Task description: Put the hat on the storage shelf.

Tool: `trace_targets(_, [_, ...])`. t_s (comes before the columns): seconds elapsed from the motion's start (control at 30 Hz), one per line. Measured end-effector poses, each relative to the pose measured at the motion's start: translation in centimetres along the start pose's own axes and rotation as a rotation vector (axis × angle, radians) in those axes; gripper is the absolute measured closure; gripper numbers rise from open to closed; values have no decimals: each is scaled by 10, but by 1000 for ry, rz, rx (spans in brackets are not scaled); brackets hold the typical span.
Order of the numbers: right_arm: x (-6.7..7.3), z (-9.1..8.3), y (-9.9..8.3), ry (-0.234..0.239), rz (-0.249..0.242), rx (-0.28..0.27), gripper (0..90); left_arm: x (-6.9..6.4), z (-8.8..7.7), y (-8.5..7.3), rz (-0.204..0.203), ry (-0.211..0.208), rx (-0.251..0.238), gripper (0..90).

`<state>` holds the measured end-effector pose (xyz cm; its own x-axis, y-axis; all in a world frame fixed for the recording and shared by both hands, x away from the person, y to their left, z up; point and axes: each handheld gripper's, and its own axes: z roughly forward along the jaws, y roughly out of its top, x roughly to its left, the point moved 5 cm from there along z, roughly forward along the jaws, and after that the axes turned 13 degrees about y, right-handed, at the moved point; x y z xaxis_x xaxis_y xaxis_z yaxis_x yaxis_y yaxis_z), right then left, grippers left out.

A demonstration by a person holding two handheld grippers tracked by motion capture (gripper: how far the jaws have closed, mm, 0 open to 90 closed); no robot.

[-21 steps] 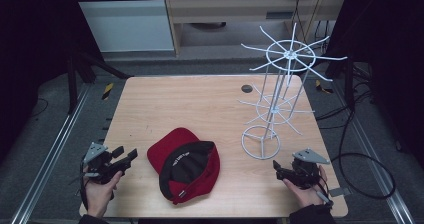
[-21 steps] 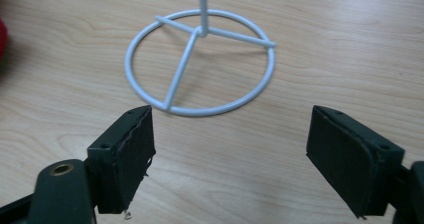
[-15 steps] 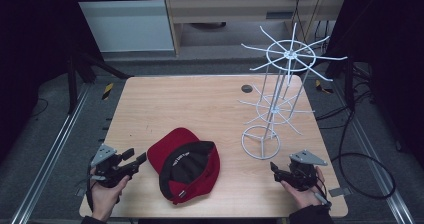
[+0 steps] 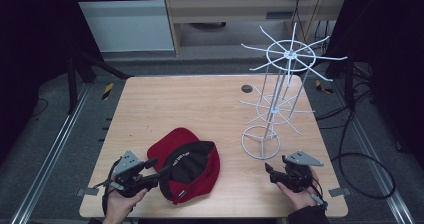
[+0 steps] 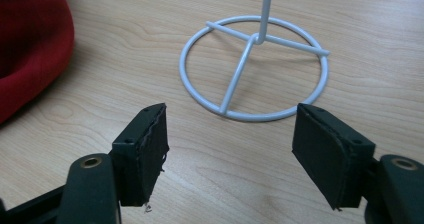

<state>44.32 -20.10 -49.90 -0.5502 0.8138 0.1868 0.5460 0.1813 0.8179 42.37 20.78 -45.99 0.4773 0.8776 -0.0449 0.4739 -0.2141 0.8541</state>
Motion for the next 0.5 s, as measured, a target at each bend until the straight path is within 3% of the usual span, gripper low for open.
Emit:
trace_targets(0.33, [5, 3, 1, 16, -16, 12, 342, -38, 8, -3, 77, -82, 57, 398])
trace_targets(0.5, [7, 5, 1, 27, -25, 21, 354, -49, 13, -7, 102, -99, 86, 397])
